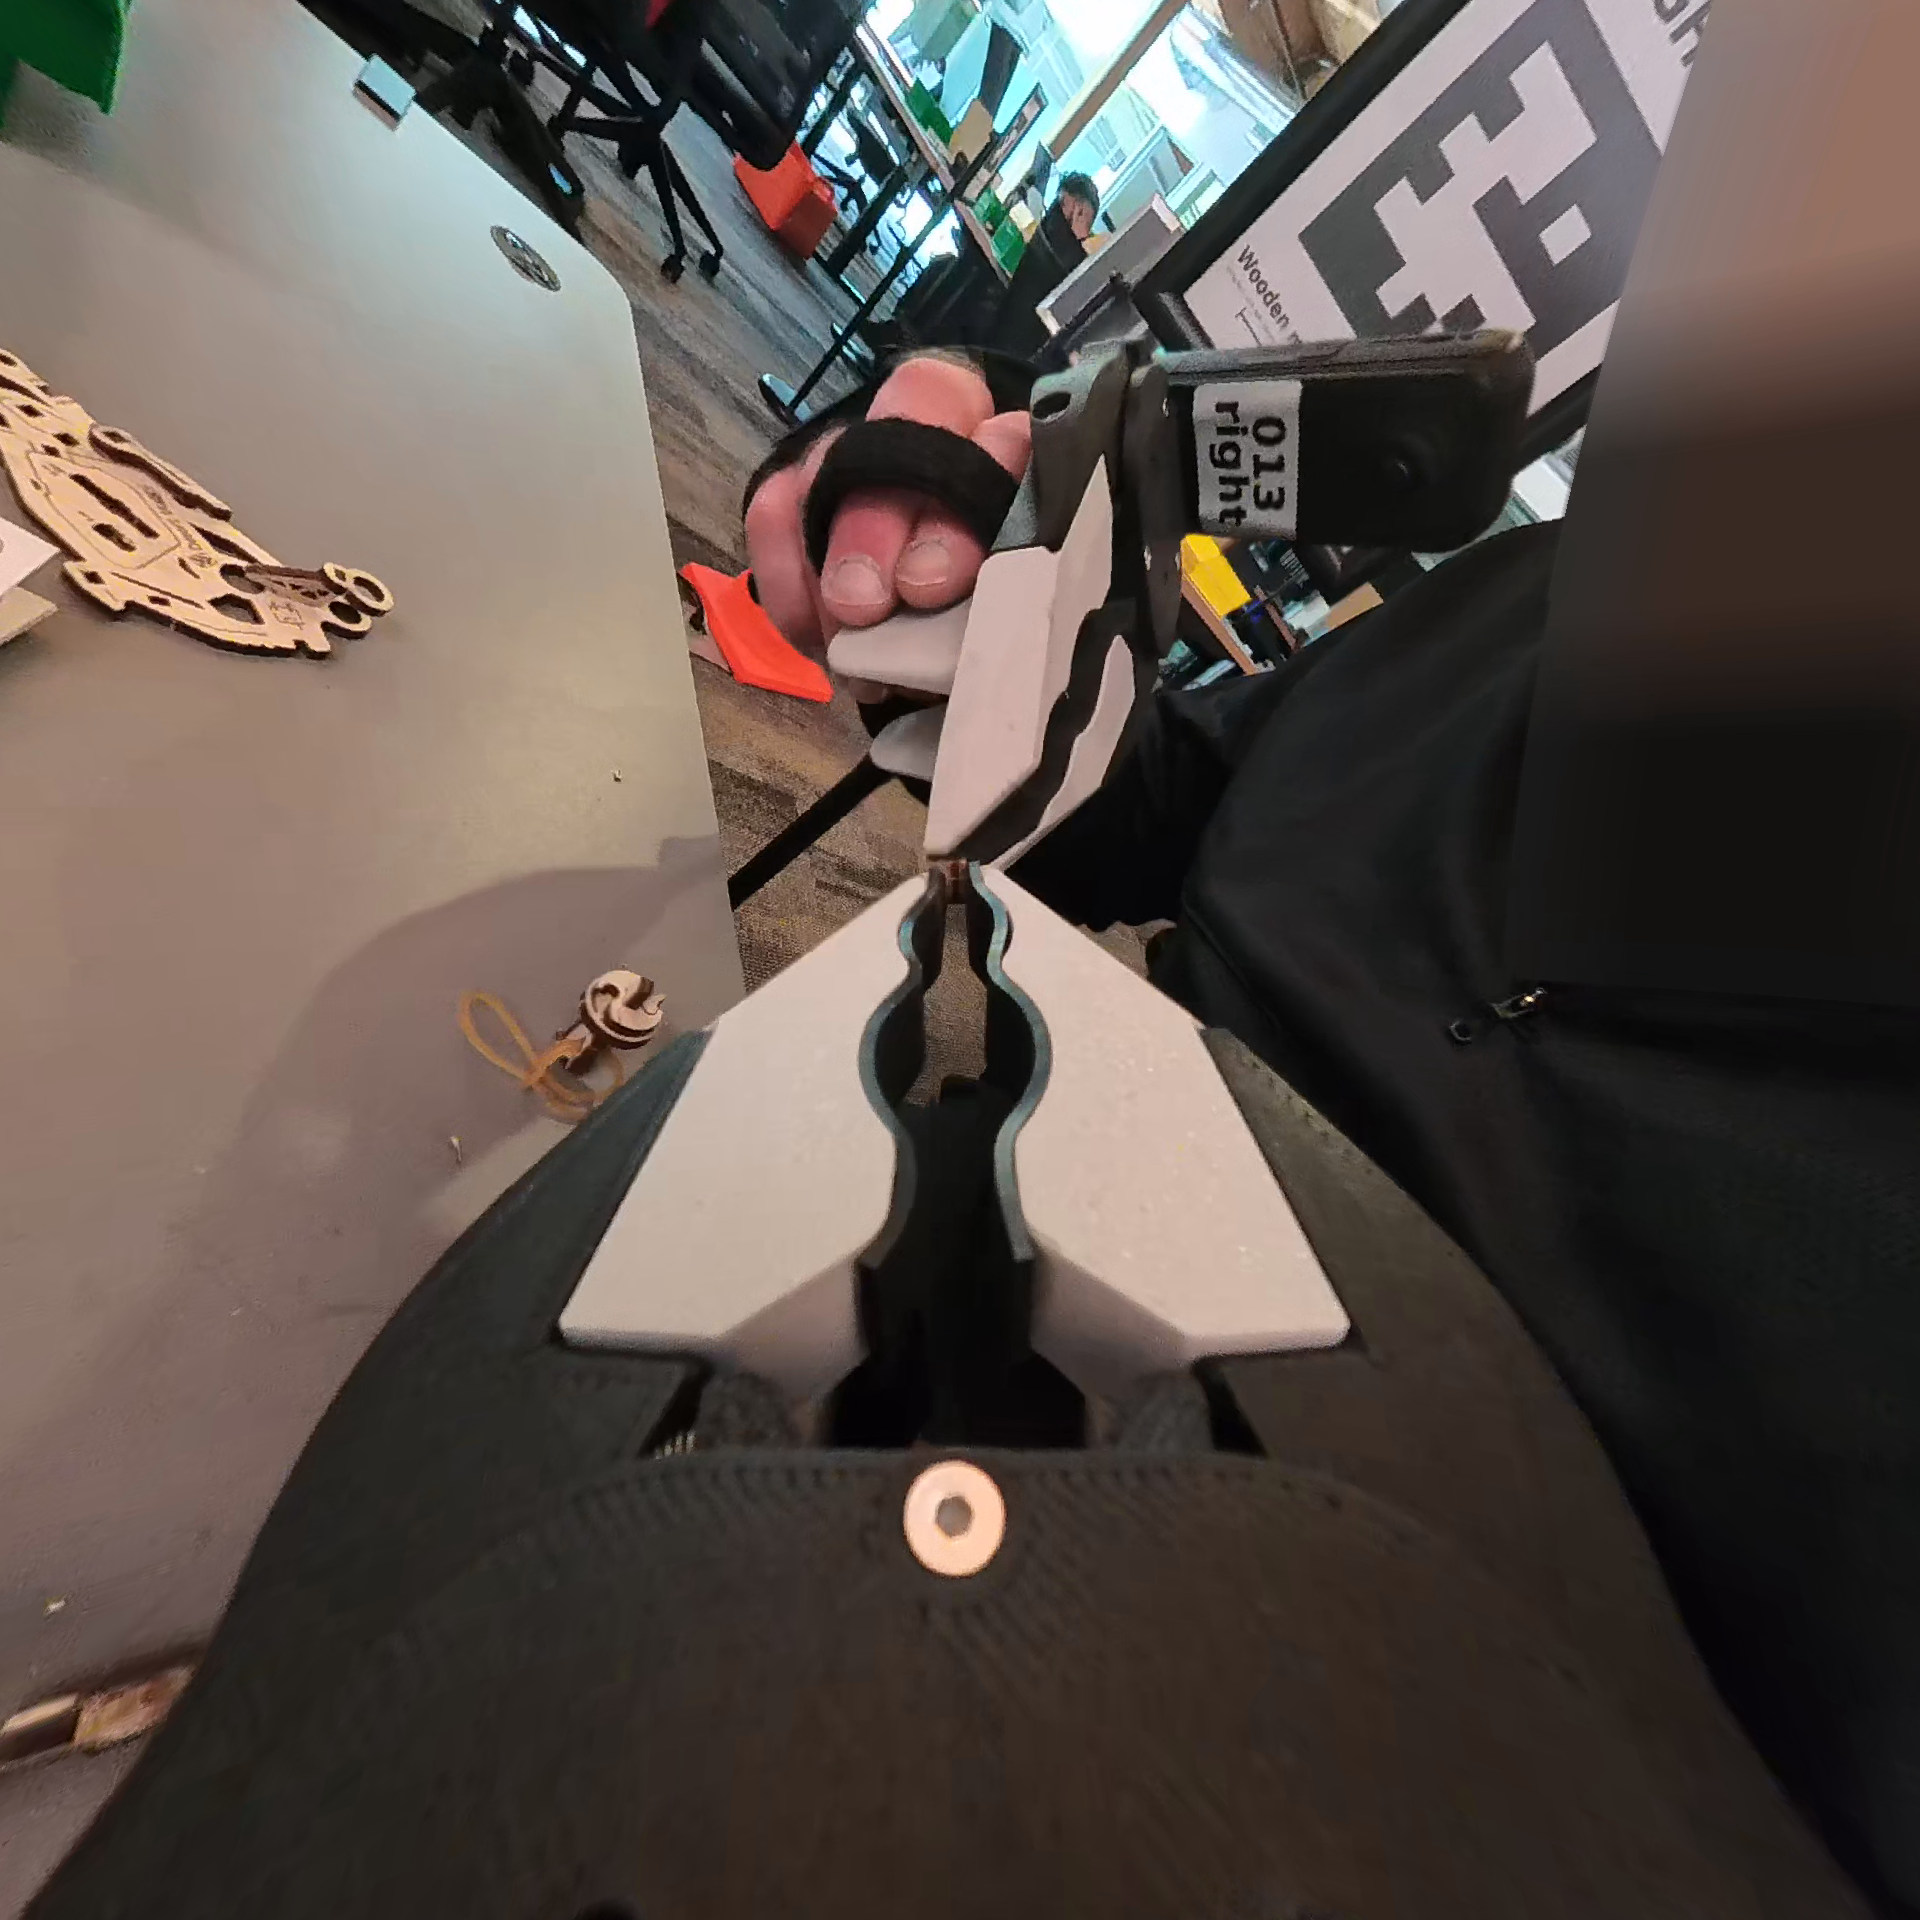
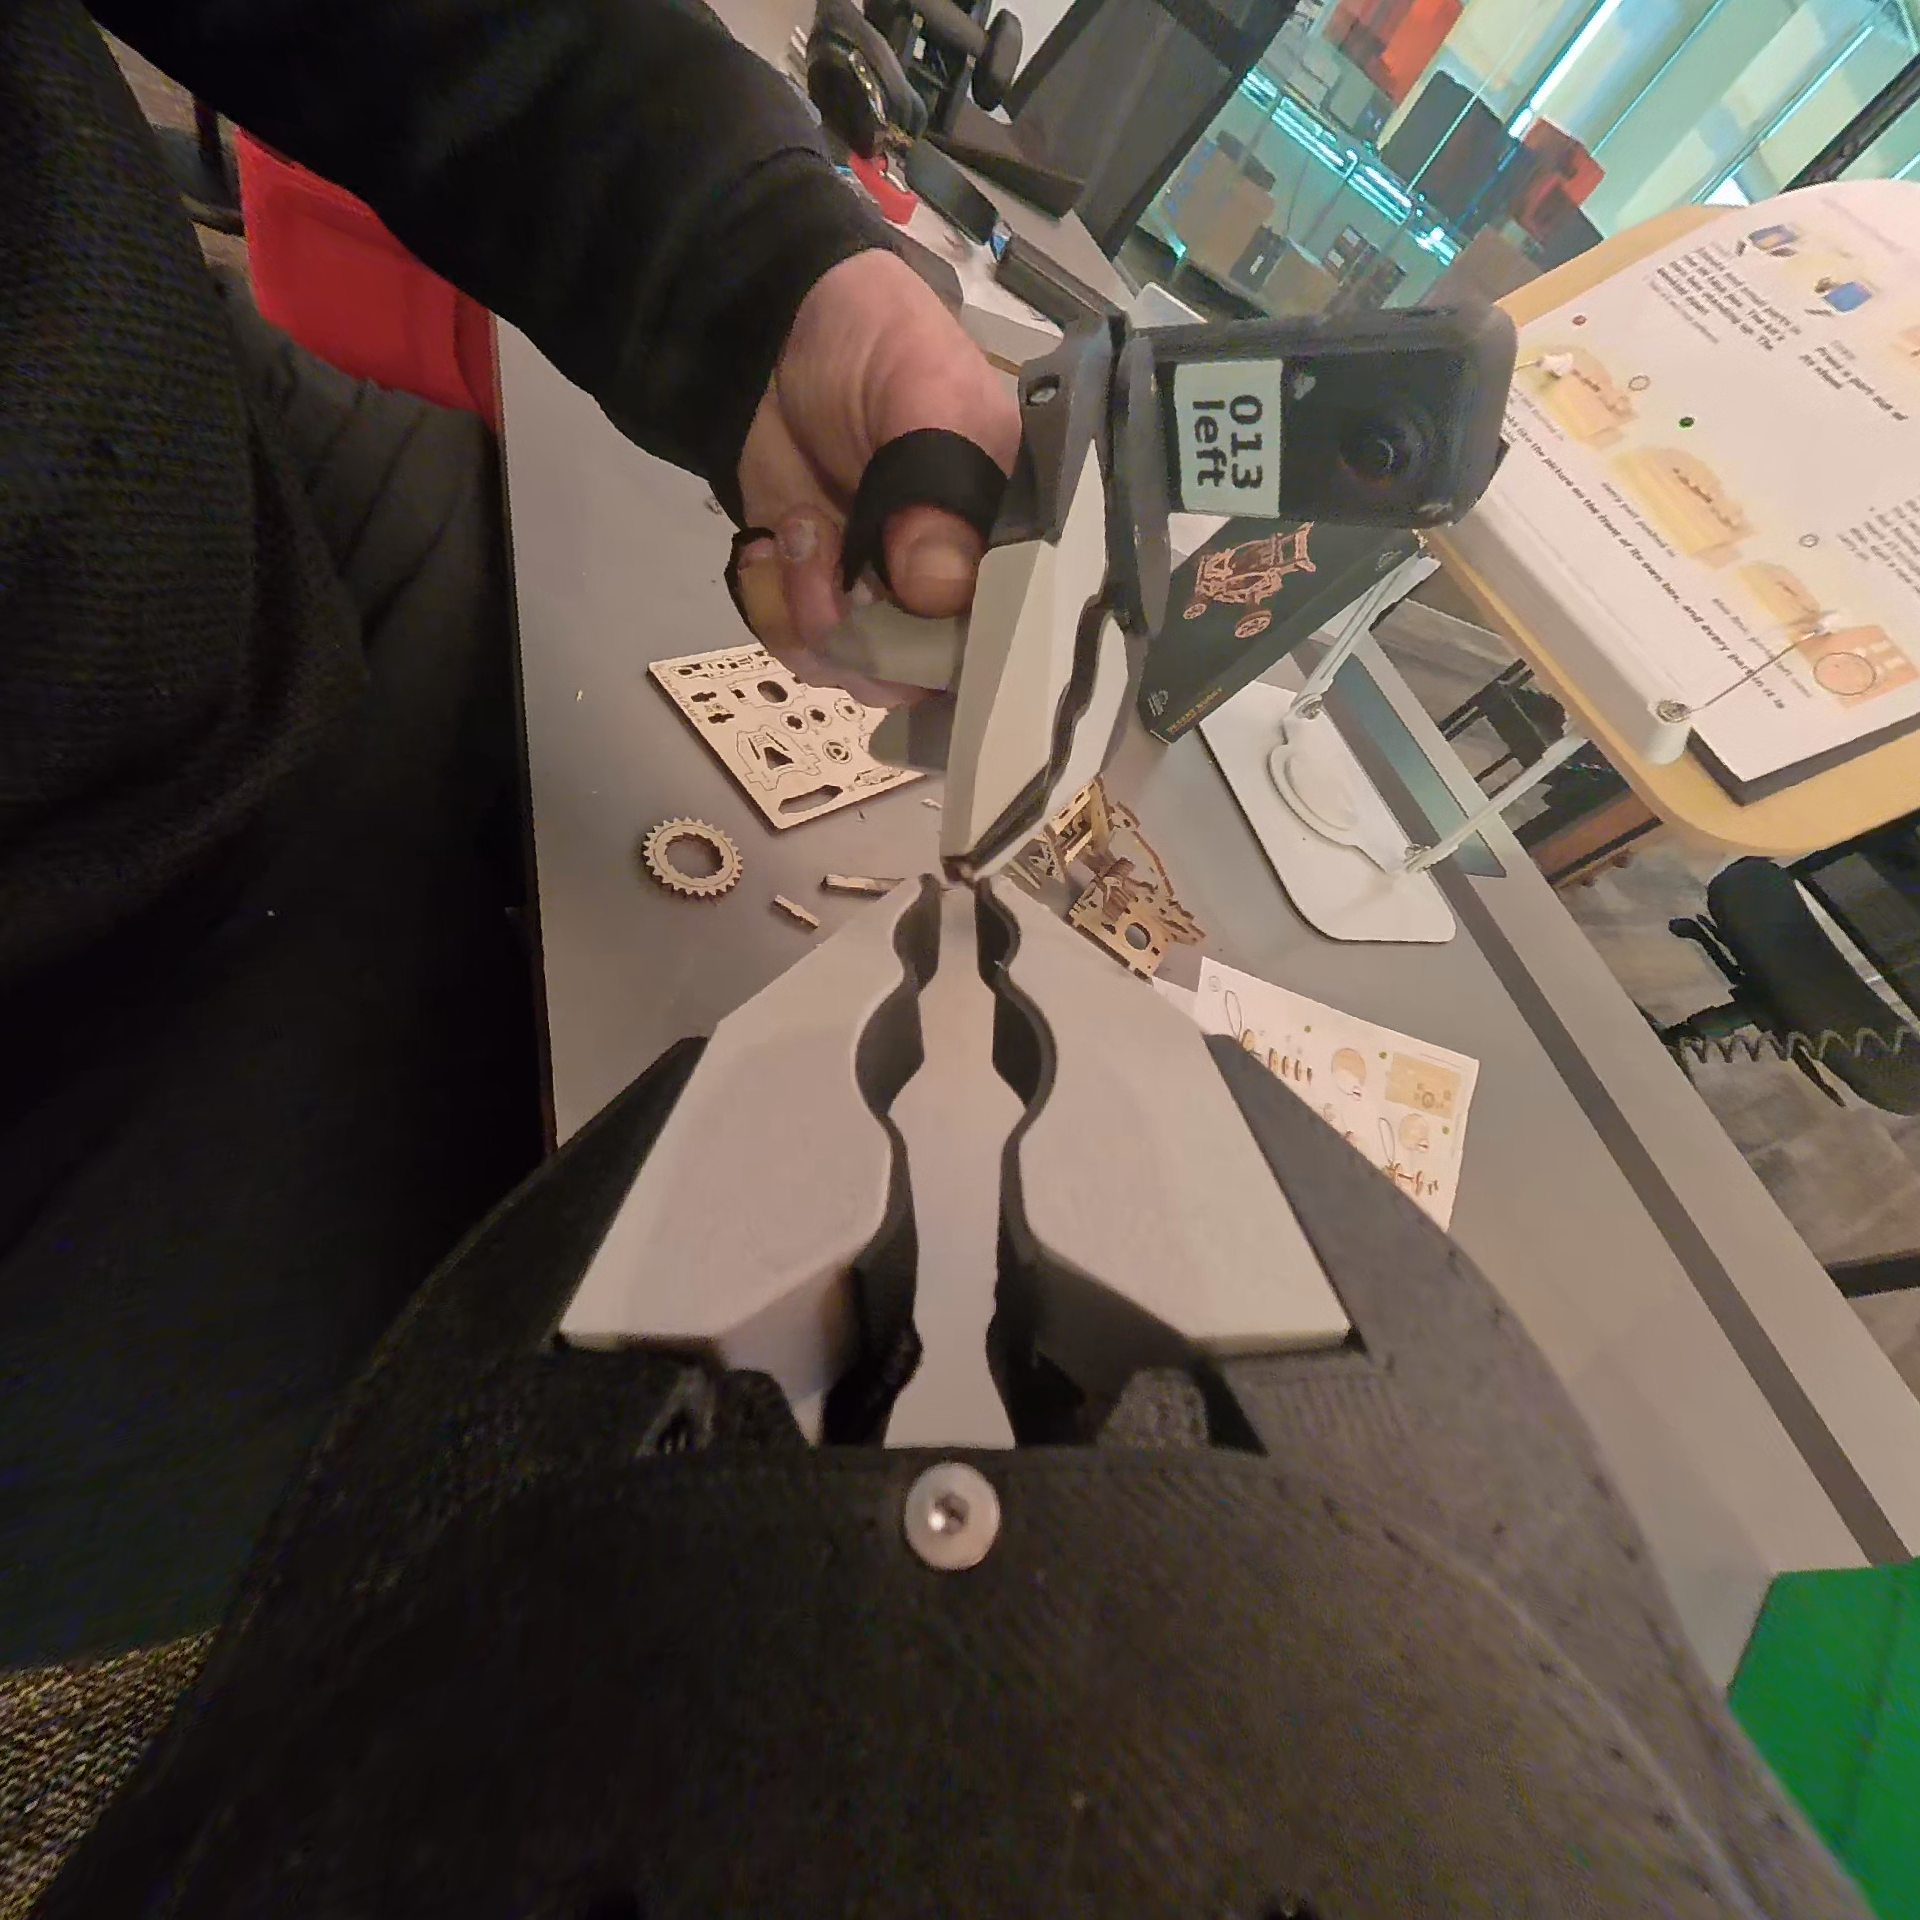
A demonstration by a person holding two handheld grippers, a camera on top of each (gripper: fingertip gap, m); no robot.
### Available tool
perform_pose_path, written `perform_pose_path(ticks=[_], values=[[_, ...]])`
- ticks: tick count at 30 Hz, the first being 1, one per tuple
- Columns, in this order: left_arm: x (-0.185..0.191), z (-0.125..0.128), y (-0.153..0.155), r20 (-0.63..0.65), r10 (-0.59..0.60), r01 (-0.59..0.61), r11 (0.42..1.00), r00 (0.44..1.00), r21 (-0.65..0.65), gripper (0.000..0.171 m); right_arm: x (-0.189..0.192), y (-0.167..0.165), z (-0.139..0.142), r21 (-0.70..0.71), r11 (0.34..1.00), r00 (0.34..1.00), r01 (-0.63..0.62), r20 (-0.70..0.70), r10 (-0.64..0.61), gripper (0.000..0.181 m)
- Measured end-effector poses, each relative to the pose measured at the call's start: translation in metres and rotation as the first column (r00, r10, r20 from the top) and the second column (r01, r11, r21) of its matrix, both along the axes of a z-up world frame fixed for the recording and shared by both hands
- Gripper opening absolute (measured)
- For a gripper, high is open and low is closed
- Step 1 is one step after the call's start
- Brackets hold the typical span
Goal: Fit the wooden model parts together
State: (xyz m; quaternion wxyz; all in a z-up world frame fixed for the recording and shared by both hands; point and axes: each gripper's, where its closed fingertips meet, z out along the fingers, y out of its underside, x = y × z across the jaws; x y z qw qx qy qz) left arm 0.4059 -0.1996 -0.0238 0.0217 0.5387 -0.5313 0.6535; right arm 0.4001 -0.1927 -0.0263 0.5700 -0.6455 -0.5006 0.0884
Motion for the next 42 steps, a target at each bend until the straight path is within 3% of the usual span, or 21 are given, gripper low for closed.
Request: perform_pose_path(ticks=[8, 15, 19, 24, 27, 31, 42], values=[[0.002, -0.007, -0.003, -0.033, -0.022, 0.022, 1.000, 0.999, -0.002, 0.002, 0.001, -0.001, -0.009, -0.008, 1.000, 1.000, 0.005, 0.031, -0.004, 0.000], [0.009, -0.008, 0.004, -0.020, 0.060, -0.060, 0.998, 0.998, 0.012, 0.007, 0.012, 0.000, -0.009, -0.042, 0.998, 0.999, 0.035, -0.039, -0.037, 0.000], [0.008, -0.021, 0.013, -0.042, 0.153, -0.147, 0.983, 0.987, 0.114, 0.018, 0.033, 0.003, -0.016, -0.080, 0.992, 0.993, 0.096, -0.062, -0.101, 0.000], [0.007, -0.066, 0.005, -0.123, 0.223, -0.171, 0.926, 0.967, 0.335, 0.021, 0.066, 0.007, -0.050, -0.201, 0.962, 0.977, 0.187, -0.067, -0.204, 0.000], [0.007, -0.093, 0.002, -0.163, 0.243, -0.138, 0.865, 0.956, 0.482, 0.025, 0.067, 0.007, -0.074, -0.267, 0.941, 0.972, 0.206, -0.051, -0.228, 0.000], [0.012, -0.112, -0.004, -0.183, 0.276, -0.124, 0.805, 0.944, 0.580, 0.027, 0.053, 0.005, -0.092, -0.309, 0.935, 0.978, 0.173, -0.057, -0.200, 0.000], [0.020, -0.120, -0.003, -0.165, 0.273, -0.107, 0.759, 0.948, 0.642, 0.013, 0.040, 0.006, -0.106, -0.360, 0.921, 0.988, 0.148, 0.004, -0.157, 0.000]])
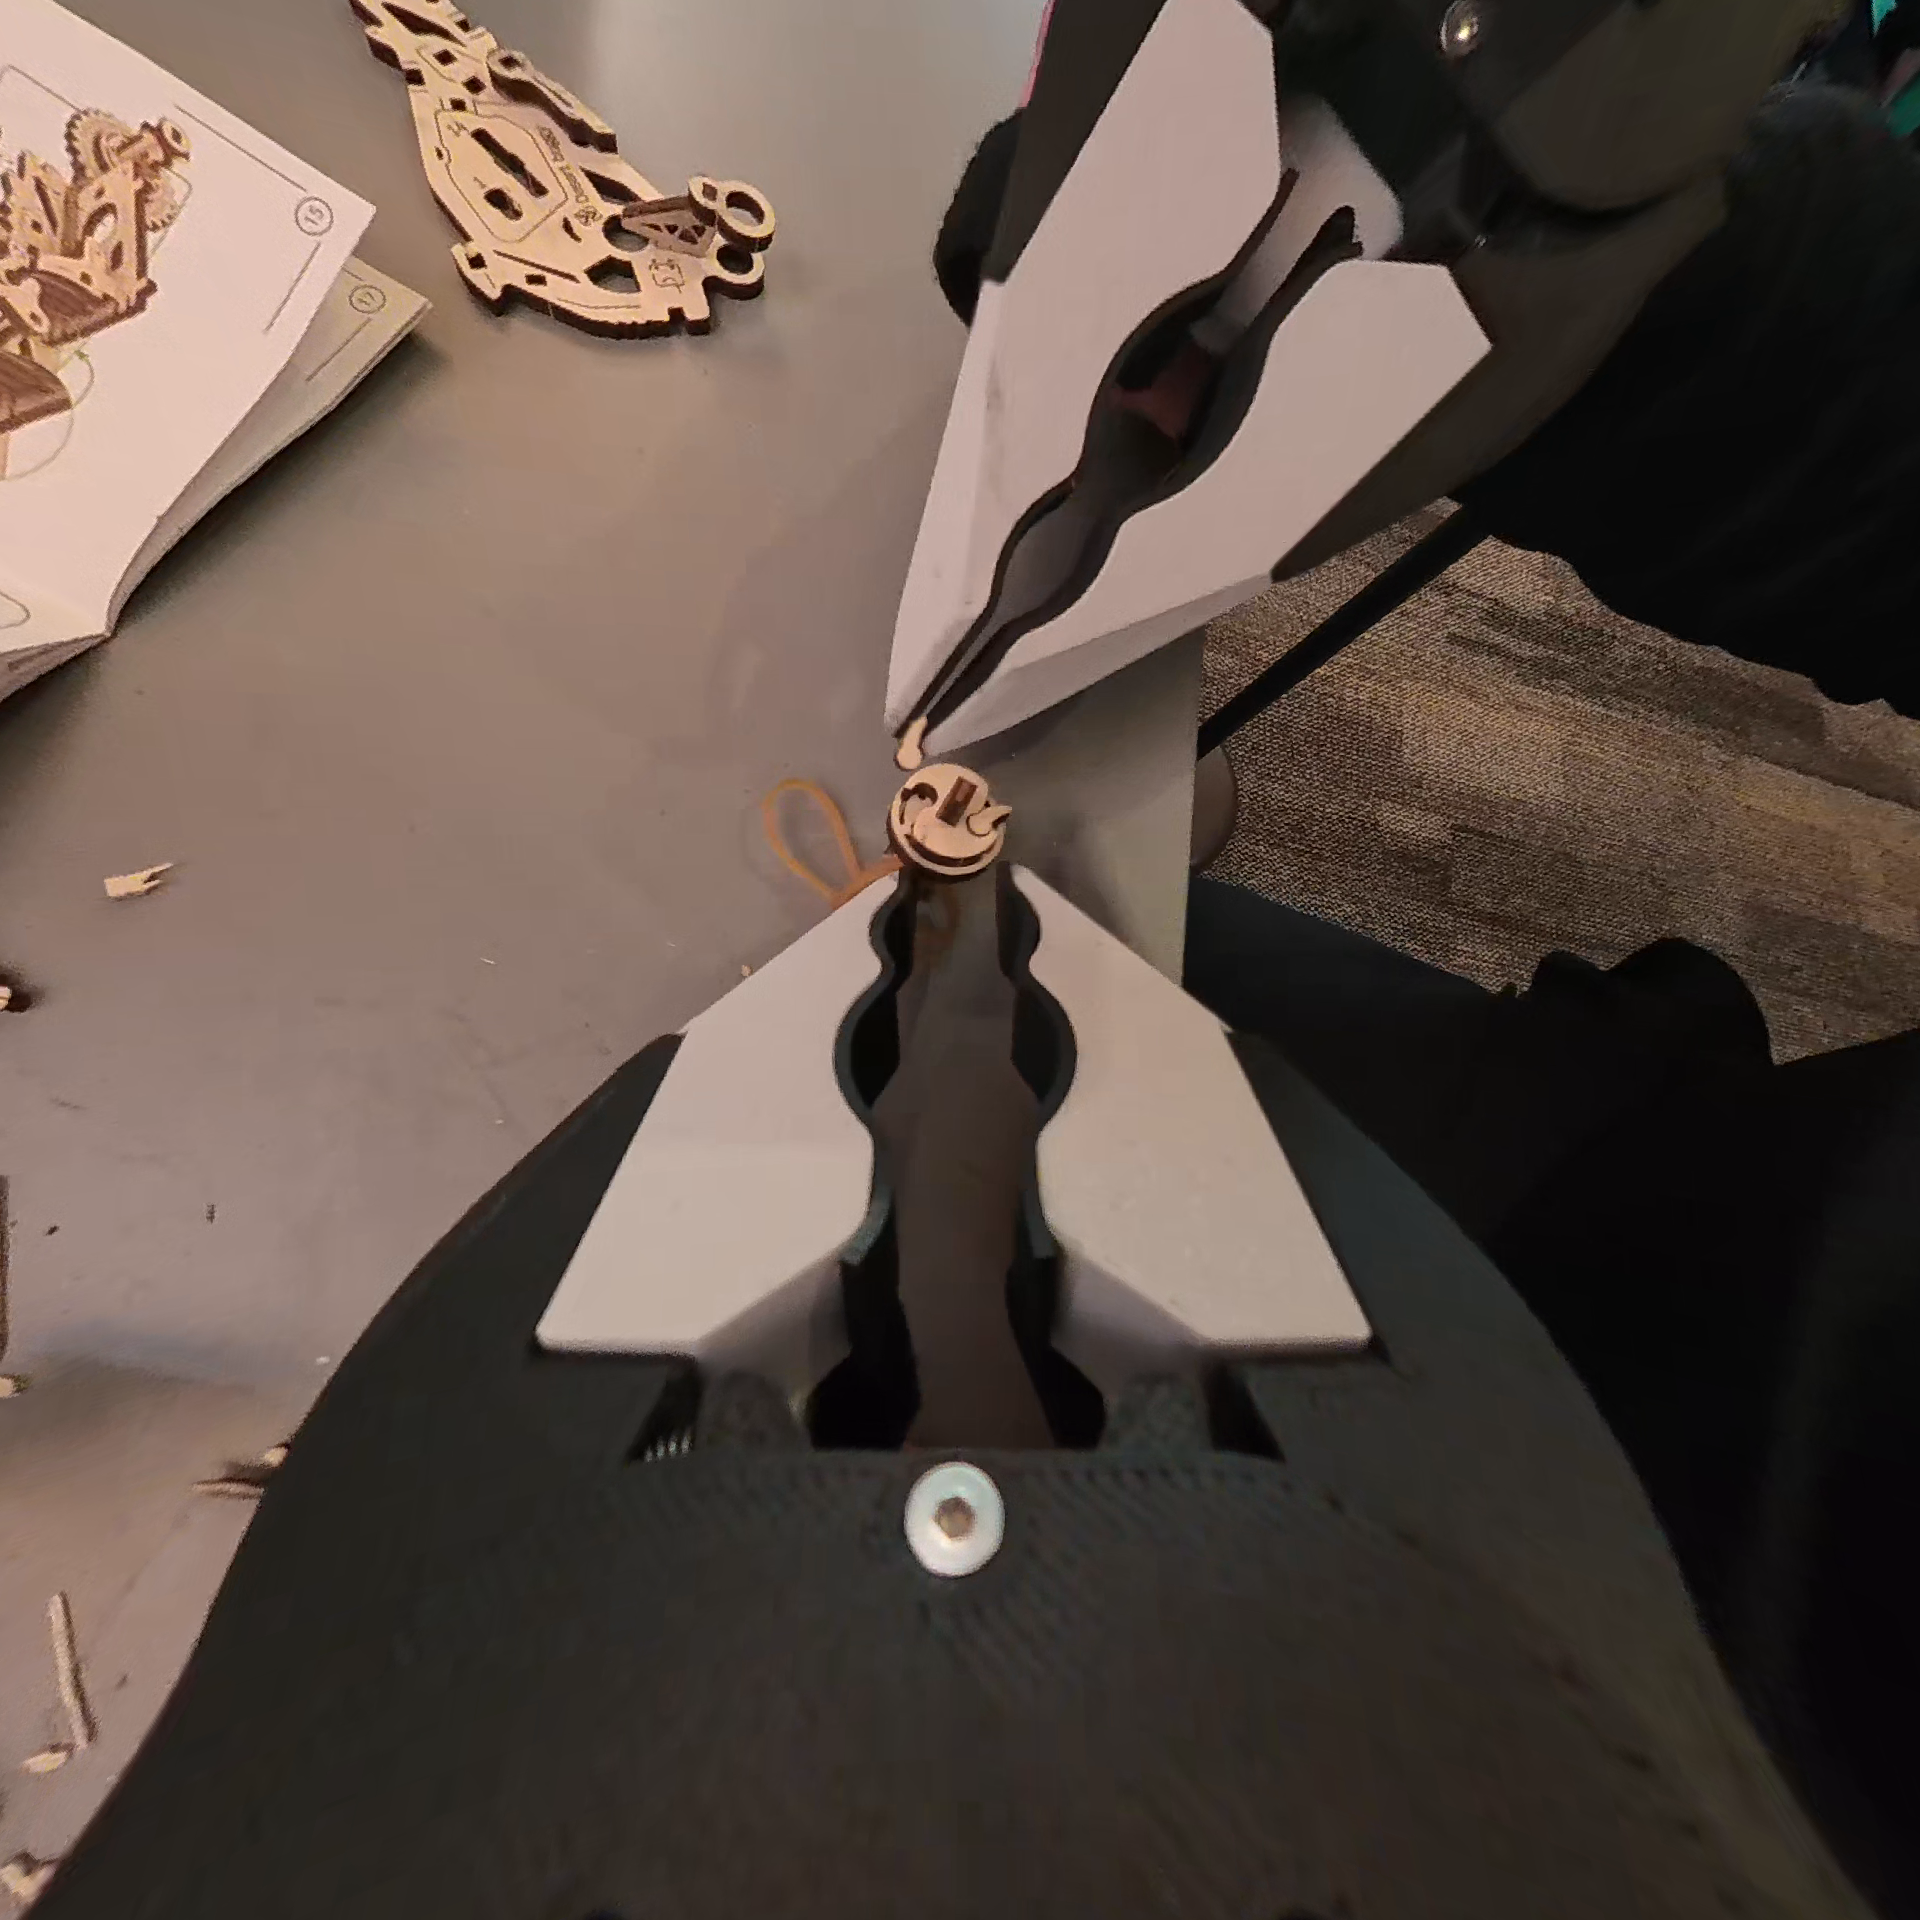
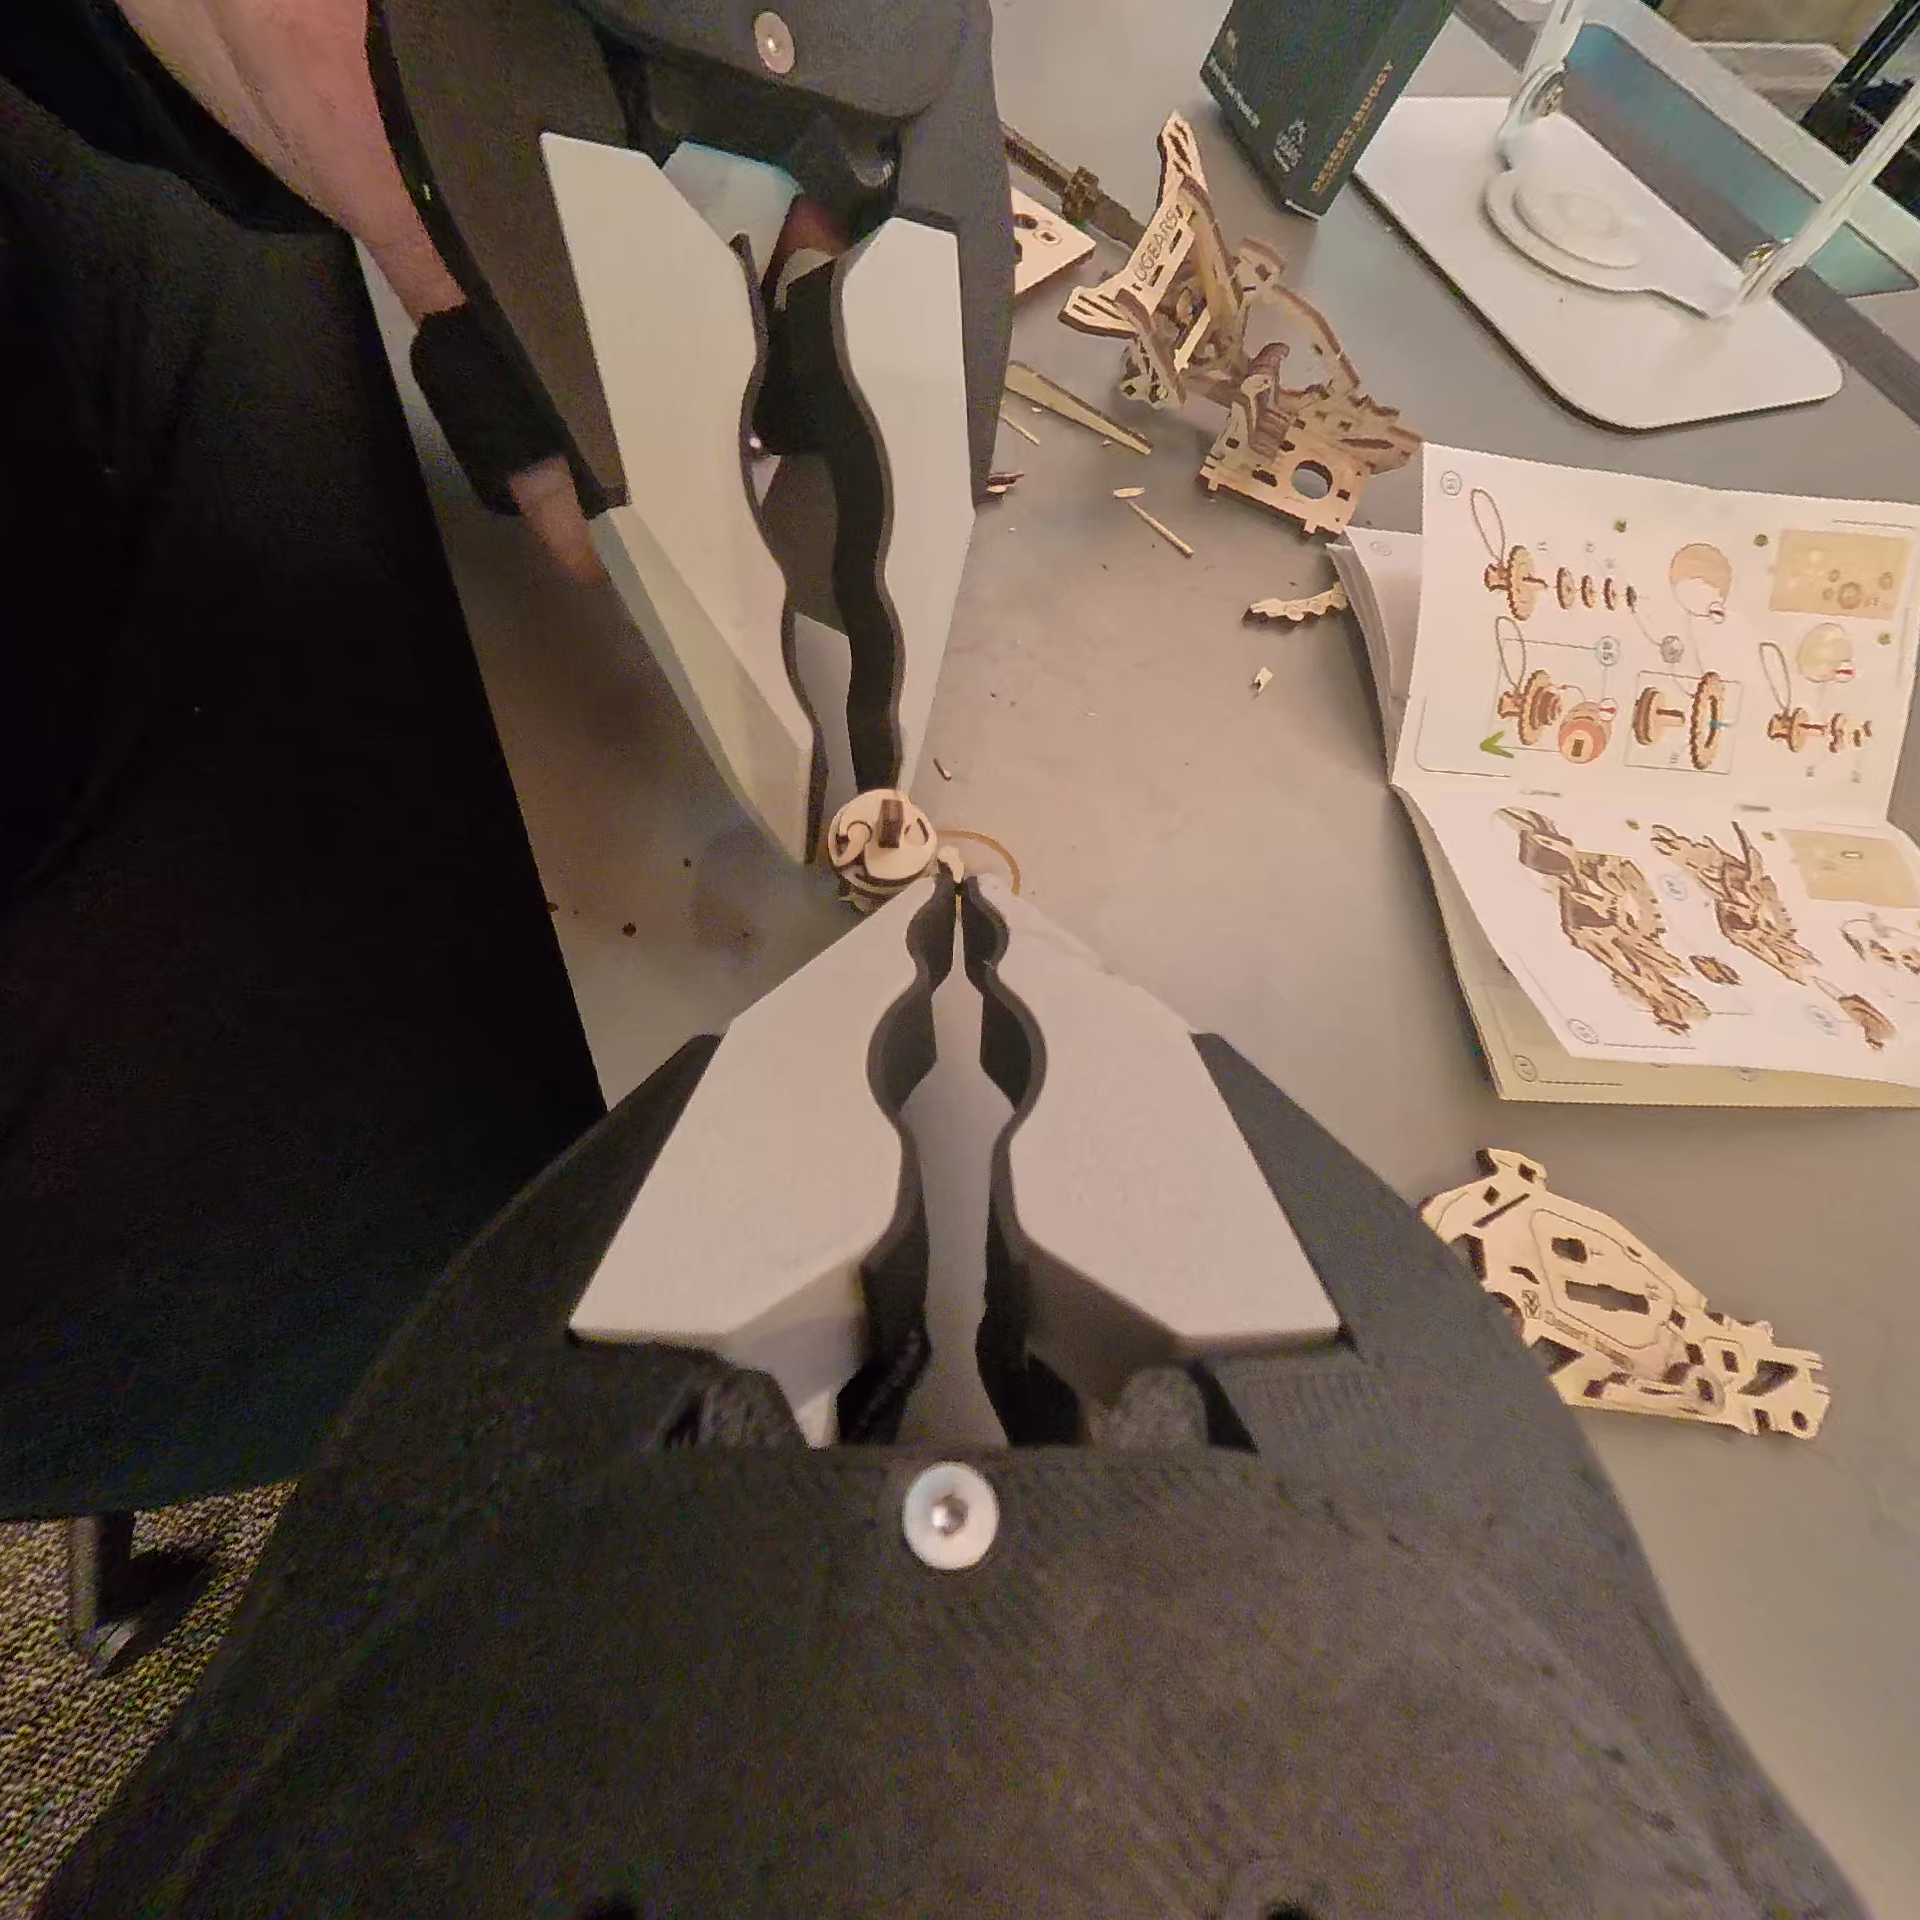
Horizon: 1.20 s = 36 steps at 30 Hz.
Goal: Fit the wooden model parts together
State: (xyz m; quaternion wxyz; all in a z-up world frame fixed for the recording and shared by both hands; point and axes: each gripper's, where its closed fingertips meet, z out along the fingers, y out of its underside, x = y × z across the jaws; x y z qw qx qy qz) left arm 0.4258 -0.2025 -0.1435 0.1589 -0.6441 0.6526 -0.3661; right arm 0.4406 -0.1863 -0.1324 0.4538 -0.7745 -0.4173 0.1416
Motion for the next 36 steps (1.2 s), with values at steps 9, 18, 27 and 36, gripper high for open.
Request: perform_pose_path(ticks=[9, 18, 27, 36], values=[[-0.003, 0.000, 0.005, -0.017, -0.045, 0.045, 0.999, 0.999, 0.017, 0.010, -0.001, -0.004, 0.001, -0.008, 1.000, 1.000, 0.017, -0.006, -0.017, 0.000], [-0.004, 0.002, 0.014, -0.024, -0.064, 0.065, 0.997, 0.998, 0.033, 0.005, -0.003, -0.011, -0.001, -0.021, 0.999, 1.000, 0.029, -0.003, -0.029, 0.000], [-0.004, 0.001, 0.024, -0.014, -0.034, 0.035, 0.999, 0.999, 0.032, 0.006, -0.006, -0.014, 0.004, -0.023, 1.000, 0.999, 0.020, -0.028, -0.021, 0.000], [-0.004, 0.003, 0.023, -0.004, -0.028, 0.028, 0.999, 1.000, 0.031, 0.007, -0.006, -0.007, 0.005, -0.013, 1.000, 0.999, -0.023, 0.027, 0.024, 0.000]])
